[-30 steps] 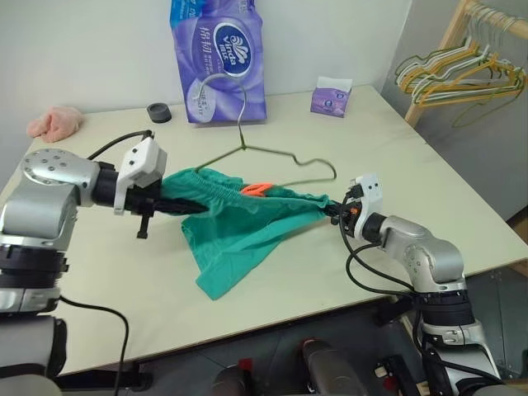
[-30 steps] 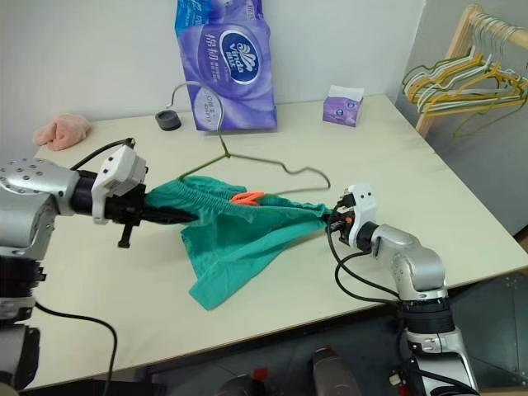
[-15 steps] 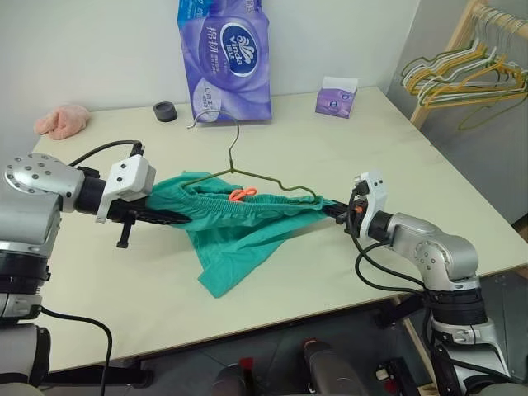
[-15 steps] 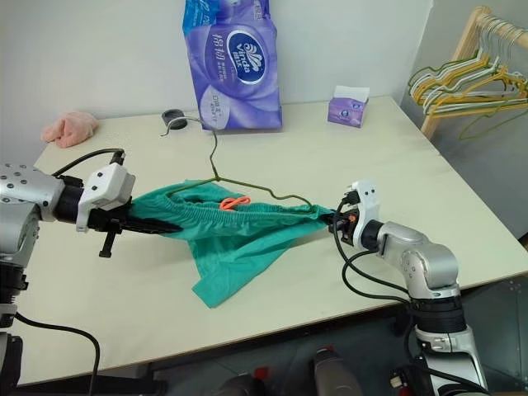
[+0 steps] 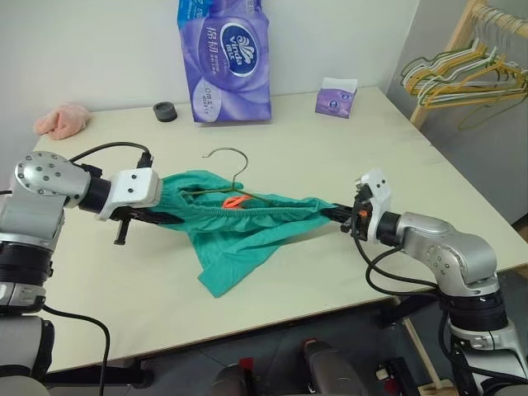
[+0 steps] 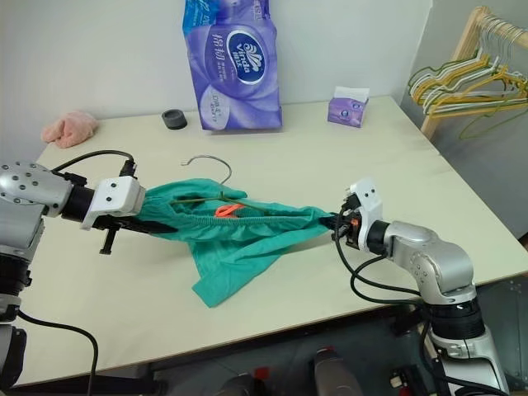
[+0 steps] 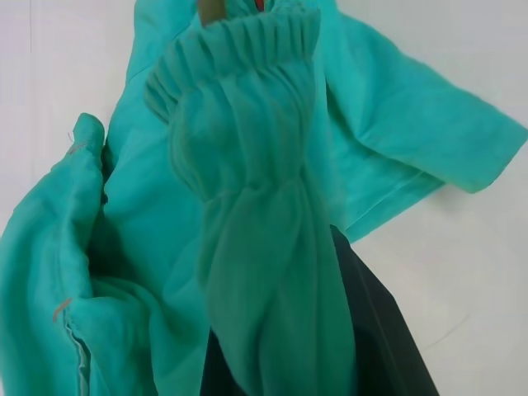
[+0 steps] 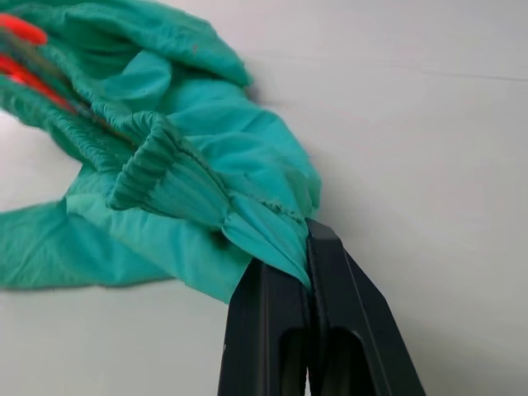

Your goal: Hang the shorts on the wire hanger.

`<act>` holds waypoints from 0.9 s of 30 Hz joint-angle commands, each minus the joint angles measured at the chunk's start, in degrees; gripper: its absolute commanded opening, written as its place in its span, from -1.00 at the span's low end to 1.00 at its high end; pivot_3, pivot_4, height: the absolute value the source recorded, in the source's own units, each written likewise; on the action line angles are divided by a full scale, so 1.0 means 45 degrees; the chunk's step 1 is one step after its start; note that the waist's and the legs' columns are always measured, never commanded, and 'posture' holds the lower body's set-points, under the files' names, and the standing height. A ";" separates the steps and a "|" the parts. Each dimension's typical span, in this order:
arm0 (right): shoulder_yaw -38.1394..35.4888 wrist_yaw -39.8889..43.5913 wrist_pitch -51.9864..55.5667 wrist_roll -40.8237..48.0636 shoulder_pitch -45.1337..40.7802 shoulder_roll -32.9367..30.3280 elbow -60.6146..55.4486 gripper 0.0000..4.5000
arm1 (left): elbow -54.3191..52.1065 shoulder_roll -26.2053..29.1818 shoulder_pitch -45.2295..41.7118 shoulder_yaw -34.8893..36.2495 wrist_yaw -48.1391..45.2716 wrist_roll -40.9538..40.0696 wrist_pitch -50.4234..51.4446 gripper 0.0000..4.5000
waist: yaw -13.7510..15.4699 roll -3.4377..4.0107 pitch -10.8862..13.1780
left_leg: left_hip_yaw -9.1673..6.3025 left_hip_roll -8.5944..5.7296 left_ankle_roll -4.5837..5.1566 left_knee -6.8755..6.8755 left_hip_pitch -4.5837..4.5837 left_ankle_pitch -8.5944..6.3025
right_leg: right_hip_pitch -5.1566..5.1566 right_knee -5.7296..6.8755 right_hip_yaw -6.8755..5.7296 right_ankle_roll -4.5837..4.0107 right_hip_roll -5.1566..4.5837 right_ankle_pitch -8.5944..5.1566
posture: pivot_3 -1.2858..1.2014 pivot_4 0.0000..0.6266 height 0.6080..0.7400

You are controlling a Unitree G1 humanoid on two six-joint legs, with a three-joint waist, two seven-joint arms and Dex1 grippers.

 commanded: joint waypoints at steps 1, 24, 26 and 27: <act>0.0364 -0.0140 0.0098 -0.0185 -0.0936 0.0019 -0.0654 -0.99 | -0.0216 -0.0462 -0.0383 0.0109 0.0698 0.0197 0.0190 -1.00 | 0.0001 0.0000 0.0000 | 0.0000 0.0000 0.0000 0.0001 0.0000 0.0000 | 0.0001 0.0002 -0.0001 0.0001 0.0000 0.0000 | -0.13 -0.72 1.00; 0.2625 0.1763 -0.1889 -0.2655 -0.0386 -0.3307 -0.2514 0.61 | -0.2666 -0.1678 0.0737 0.0077 0.0873 -0.0281 0.1994 -1.00 | -0.0038 0.0002 -0.0003 | -0.0011 0.0009 0.0000 0.0002 -0.0001 0.0000 | 0.0006 -0.0011 -0.0010 0.0001 0.0006 0.0000 | -0.15 -0.72 1.00; 0.2983 0.1808 -0.2232 -0.3039 -0.0496 -0.3157 -0.2184 0.61 | -0.2660 -0.1712 0.0686 0.0014 0.0825 -0.0257 0.1967 -1.00 | -0.0031 0.0002 -0.0003 | -0.0011 0.0009 0.0000 0.0002 -0.0002 0.0000 | 0.0006 -0.0011 -0.0011 0.0001 0.0007 0.0000 | -0.15 -0.72 1.00; 0.3210 0.1900 -0.2423 -0.3223 -0.0600 -0.3092 -0.1993 0.61 | -0.2643 -0.1727 0.0657 -0.0024 0.0791 -0.0232 0.1935 -1.00 | -0.0032 0.0002 -0.0003 | -0.0009 0.0009 0.0000 0.0002 -0.0002 0.0000 | 0.0007 -0.0012 -0.0009 0.0001 0.0006 0.0000 | -0.15 -0.72 1.00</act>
